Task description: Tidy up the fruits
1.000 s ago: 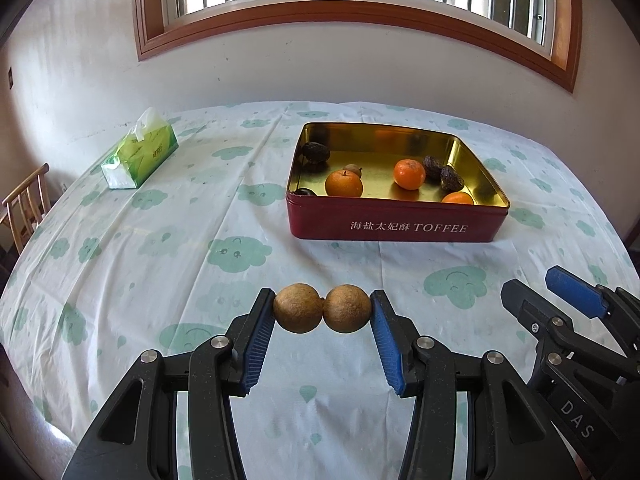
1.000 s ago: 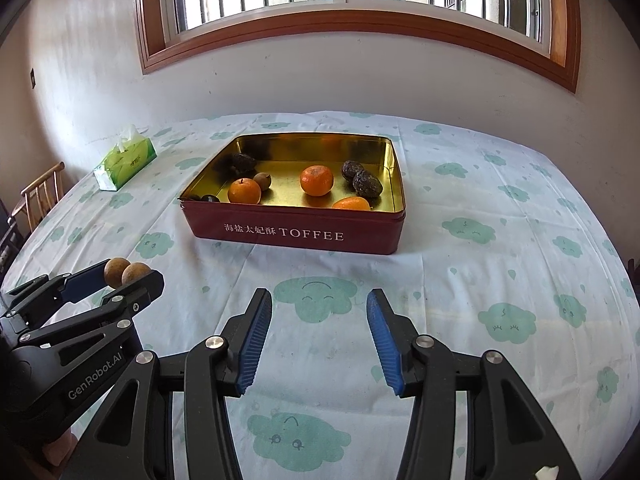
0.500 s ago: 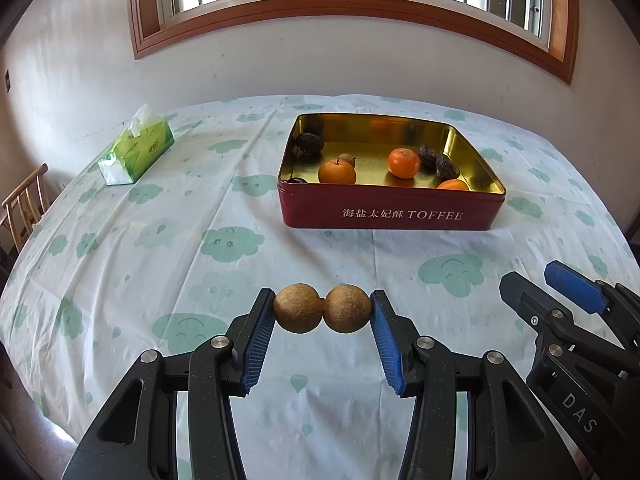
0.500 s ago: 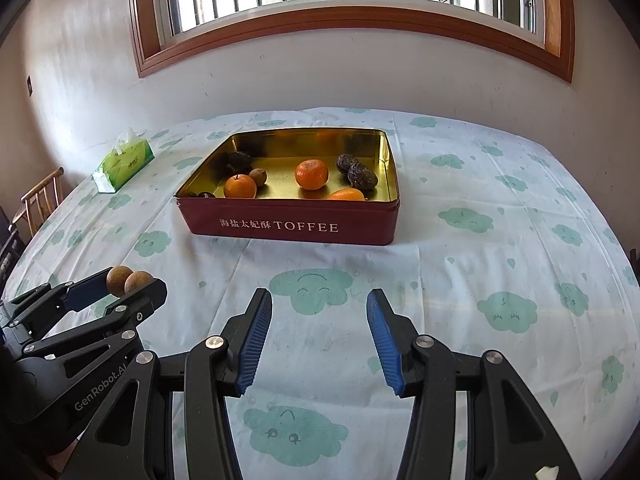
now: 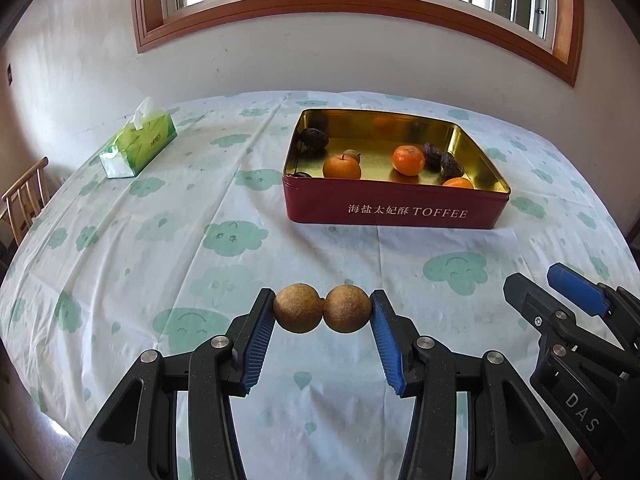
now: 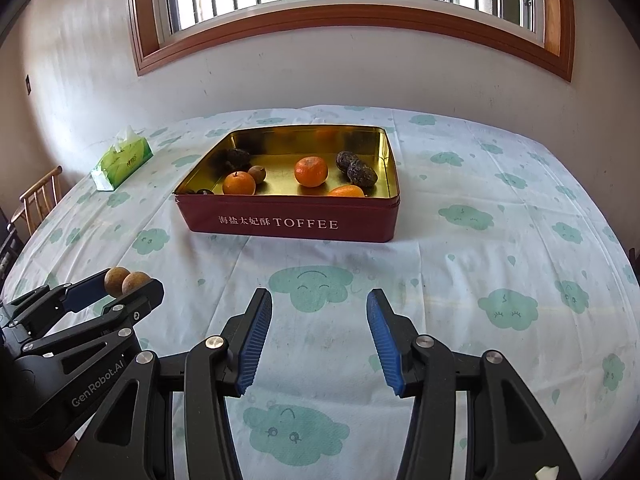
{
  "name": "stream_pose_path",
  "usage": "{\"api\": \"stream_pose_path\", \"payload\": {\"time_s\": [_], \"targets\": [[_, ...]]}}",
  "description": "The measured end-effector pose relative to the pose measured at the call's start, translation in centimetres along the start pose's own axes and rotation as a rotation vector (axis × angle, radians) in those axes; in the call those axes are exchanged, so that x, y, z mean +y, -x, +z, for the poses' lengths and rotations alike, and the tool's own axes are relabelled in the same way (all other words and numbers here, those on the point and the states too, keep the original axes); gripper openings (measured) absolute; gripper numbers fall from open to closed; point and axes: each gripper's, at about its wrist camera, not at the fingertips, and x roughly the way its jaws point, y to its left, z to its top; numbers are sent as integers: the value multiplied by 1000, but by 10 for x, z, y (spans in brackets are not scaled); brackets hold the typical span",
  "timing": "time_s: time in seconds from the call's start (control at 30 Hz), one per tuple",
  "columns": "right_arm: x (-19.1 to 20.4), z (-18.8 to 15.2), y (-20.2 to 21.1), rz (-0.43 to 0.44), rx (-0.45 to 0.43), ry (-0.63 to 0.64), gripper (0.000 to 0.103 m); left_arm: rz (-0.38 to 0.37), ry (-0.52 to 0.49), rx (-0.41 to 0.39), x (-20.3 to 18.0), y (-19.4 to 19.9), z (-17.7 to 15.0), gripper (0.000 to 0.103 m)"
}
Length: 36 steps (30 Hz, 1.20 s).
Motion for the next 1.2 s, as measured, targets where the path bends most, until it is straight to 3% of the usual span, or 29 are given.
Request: {"api": "stream_pose_path", "payload": {"time_s": [1.2], "targets": [[-1, -3, -2, -1, 7, -3, 47, 4, -2, 4, -1, -1, -1, 49]]}}
